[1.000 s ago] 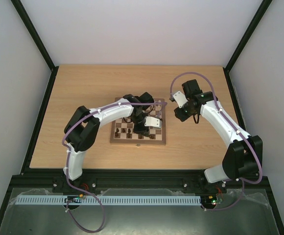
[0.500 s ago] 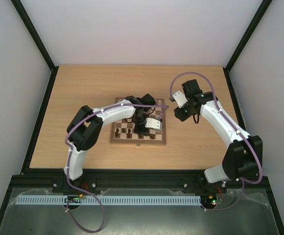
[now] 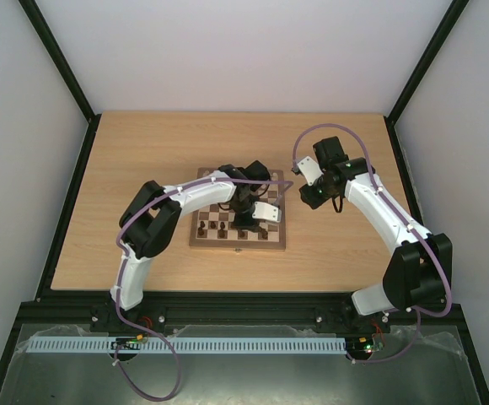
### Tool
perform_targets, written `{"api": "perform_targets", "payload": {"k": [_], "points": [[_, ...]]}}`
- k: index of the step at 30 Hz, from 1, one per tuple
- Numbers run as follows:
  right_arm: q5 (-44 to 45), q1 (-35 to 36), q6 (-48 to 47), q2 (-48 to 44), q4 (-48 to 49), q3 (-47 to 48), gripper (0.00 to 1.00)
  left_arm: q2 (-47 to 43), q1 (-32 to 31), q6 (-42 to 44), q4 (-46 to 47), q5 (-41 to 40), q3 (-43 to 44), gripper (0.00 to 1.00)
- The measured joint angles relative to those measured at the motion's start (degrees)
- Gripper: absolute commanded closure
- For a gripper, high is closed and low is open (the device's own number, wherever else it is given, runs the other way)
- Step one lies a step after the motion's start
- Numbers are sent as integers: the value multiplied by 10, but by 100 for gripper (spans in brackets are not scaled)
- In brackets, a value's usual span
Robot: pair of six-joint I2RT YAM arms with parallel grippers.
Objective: Set up the chess pieces on the board
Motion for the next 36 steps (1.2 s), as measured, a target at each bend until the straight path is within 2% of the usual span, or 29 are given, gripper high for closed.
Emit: {"api": "perform_targets", "payload": {"k": [6, 16, 27, 36], "points": [[0, 0, 0, 0, 0, 0, 66, 1, 0, -3, 5, 0, 1, 86], [-7, 0, 0, 0, 0, 1, 66, 1, 9, -12, -6, 5, 11, 88], [-60, 0, -7, 0, 0, 24, 67, -9, 58, -75, -16, 81, 27, 89], [-178, 6, -137, -77, -13, 23, 64, -13, 128, -137, -83, 185, 84, 89]]}}
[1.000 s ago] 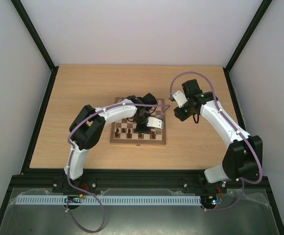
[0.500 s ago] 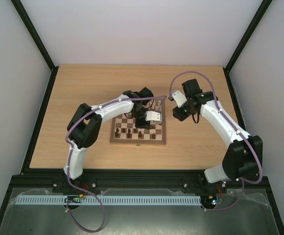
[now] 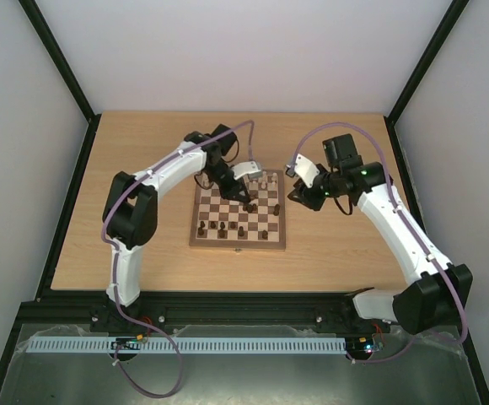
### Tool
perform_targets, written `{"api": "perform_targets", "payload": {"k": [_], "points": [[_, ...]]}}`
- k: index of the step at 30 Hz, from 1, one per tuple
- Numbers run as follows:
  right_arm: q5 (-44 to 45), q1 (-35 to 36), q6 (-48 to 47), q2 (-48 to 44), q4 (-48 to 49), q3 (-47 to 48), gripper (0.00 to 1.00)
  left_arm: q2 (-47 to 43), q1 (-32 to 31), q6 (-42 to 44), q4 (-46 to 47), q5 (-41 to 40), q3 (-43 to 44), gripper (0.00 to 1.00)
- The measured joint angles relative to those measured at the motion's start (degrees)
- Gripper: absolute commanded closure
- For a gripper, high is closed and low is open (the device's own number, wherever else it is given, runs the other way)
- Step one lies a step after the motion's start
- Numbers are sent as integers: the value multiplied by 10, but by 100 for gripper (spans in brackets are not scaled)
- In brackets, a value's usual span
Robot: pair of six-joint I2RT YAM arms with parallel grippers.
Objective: Set up the chess pieces on the board
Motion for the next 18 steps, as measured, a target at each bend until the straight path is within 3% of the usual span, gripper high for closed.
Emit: {"api": "perform_targets", "payload": {"k": [5, 18], "points": [[14, 52, -87, -2, 1, 0, 64, 0, 29, -30, -21, 43, 16, 89], [82, 157, -254, 54, 19, 17, 65, -23, 21, -62, -51, 119, -13, 89]]}}
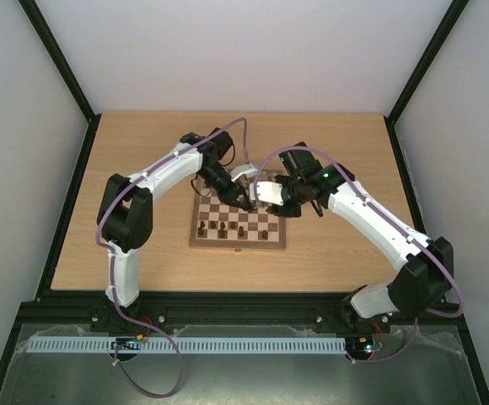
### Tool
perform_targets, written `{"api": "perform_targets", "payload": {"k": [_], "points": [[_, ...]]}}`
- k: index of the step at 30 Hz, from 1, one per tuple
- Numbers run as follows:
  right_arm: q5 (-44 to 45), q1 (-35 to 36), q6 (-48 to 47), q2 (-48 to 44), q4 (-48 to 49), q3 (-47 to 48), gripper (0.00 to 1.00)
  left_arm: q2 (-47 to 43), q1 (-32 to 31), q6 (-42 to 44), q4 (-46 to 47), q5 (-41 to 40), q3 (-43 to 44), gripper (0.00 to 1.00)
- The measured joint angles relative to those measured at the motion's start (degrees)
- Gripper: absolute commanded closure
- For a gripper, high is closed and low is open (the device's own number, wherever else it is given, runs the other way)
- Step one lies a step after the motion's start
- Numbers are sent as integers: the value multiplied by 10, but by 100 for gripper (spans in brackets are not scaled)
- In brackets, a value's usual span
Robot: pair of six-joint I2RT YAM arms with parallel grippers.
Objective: Set up the chess pieces on the board
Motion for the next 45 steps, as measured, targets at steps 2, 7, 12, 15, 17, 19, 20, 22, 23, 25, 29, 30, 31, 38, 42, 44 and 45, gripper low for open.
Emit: {"api": "perform_targets", "payload": {"k": [2, 7, 12, 15, 17, 19, 20, 22, 23, 25, 29, 30, 31, 38, 42, 44, 45], "points": [[4, 11, -19, 7, -1, 1, 64, -8, 0, 0, -4, 8, -6, 89], [17, 36, -45, 20, -1, 3, 64, -16, 0, 1, -14, 26, -13, 89], [43, 53, -45, 43, 10, 3, 64, -16, 0, 3, -24, 38, -13, 89], [55, 59, -43, 53, 19, 3, 64, -16, 0, 6, -28, 35, -17, 89], [63, 64, -43, 58, 27, 3, 65, -16, 2, 10, -33, 34, -18, 89], [69, 68, -43, 60, 31, 3, 65, -16, 3, 14, -38, 33, -19, 89], [72, 70, -43, 61, 32, 3, 65, -16, 3, 16, -40, 32, -19, 89], [79, 73, -45, 61, 38, 3, 63, -16, 3, 21, -45, 35, -19, 89], [83, 75, -45, 62, 42, 2, 62, -16, 3, 24, -49, 41, -19, 89], [95, 76, -46, 62, 55, -6, 62, -16, 1, 29, -52, 50, -19, 89], [123, 83, -49, 62, 86, -24, 63, -16, -3, 36, -58, 57, -19, 89], [127, 85, -51, 62, 89, -25, 64, -16, -4, 37, -59, 59, -19, 89], [129, 85, -53, 62, 93, -26, 67, -16, -4, 38, -61, 60, -19, 89], [126, 86, -67, 61, 91, -33, 80, -16, -3, 40, -62, 62, -19, 89], [123, 86, -77, 56, 93, -46, 85, -16, -4, 37, -63, 62, -19, 72], [123, 86, -76, 51, 92, -50, 87, -16, -3, 33, -60, 63, -19, 63], [123, 86, -73, 49, 91, -52, 88, -16, -2, 26, -59, 63, -19, 58]]}}
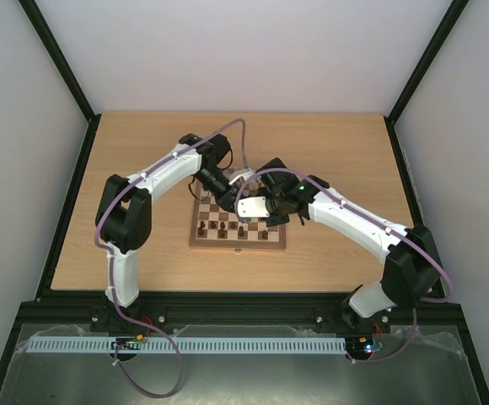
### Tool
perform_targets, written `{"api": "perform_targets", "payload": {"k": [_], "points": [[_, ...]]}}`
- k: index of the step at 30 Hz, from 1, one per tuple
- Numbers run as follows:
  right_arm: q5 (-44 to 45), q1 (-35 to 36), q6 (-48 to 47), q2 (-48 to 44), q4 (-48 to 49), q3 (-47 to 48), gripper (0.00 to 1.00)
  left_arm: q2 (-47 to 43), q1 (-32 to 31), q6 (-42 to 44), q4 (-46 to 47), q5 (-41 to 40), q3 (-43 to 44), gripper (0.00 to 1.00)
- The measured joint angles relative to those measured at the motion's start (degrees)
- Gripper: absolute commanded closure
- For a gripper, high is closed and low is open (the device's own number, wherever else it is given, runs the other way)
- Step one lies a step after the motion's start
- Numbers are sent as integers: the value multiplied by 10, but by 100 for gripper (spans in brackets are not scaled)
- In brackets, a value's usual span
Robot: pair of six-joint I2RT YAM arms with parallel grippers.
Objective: Set up the chess pieces on the board
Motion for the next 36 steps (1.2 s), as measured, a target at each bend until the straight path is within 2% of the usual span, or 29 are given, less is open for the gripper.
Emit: {"api": "perform_targets", "payload": {"k": [3, 9, 11, 14, 17, 20, 24, 30, 36], "points": [[-3, -3, 24, -2, 0, 0, 88, -1, 14, -7, 12, -3, 0, 48], [-45, -24, 129, -2, -1, 17, 88, -62, 85, -64, 83, 2, -46, 46], [-65, -30, 179, -3, 4, 26, 88, -97, 112, -103, 126, 8, -73, 44], [-93, -41, 254, -5, 18, 33, 88, -163, 135, -196, 238, 18, -140, 42], [-118, -52, 329, -5, 33, 40, 87, -213, 132, -294, 330, 35, -188, 42], [-136, -61, 398, -4, 58, 52, 86, -217, 120, -365, 395, 49, -195, 43], [-150, -65, 440, -3, 79, 65, 86, -217, 106, -428, 449, 62, -219, 47], [-165, -65, 466, -1, 86, 67, 86, -216, 86, -472, 485, 80, -227, 55], [-180, -65, 470, -1, 85, 67, 85, -213, 80, -501, 511, 86, -233, 72]]}}
